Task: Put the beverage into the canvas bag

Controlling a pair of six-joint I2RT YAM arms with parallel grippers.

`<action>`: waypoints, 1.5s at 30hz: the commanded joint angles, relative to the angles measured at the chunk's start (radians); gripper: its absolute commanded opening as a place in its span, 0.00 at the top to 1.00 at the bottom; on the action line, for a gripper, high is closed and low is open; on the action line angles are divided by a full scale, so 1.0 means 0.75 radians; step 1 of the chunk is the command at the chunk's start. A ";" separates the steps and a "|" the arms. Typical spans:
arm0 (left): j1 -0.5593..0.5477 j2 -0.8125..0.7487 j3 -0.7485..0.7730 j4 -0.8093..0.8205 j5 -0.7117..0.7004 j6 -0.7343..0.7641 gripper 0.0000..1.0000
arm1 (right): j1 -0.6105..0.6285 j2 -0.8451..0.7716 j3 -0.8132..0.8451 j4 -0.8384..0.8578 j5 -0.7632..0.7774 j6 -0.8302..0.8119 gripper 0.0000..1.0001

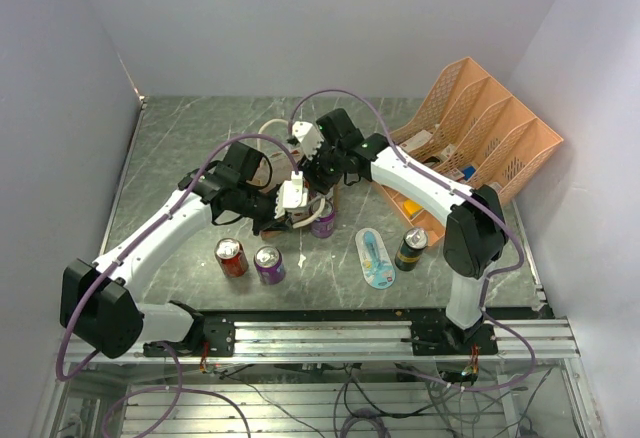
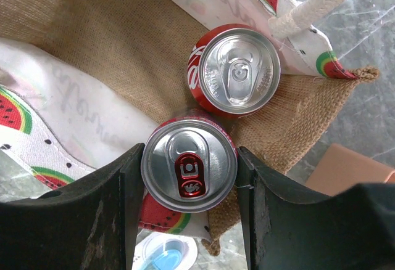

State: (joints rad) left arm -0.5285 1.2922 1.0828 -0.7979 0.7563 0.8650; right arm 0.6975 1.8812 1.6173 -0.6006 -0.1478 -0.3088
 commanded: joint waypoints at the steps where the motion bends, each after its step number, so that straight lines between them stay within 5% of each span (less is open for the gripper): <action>1: -0.013 -0.006 0.006 0.005 0.047 0.025 0.93 | -0.007 0.009 -0.023 0.033 0.036 0.000 1.00; 5: -0.013 -0.001 0.016 0.000 0.049 0.025 0.93 | -0.006 0.024 -0.060 0.042 0.021 -0.011 0.97; 12: -0.013 0.013 0.036 -0.010 0.051 0.025 0.92 | -0.007 0.048 -0.062 0.037 0.018 -0.041 0.72; 25: -0.013 0.025 0.087 -0.037 0.018 0.052 0.92 | -0.007 0.068 0.007 0.011 0.043 -0.061 0.44; 45: -0.015 0.016 0.095 -0.025 0.011 0.027 0.92 | -0.007 0.005 0.085 -0.014 0.007 -0.039 0.17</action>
State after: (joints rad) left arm -0.5320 1.3113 1.1320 -0.8219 0.7544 0.8837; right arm 0.6975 1.9102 1.6325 -0.5838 -0.1421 -0.3408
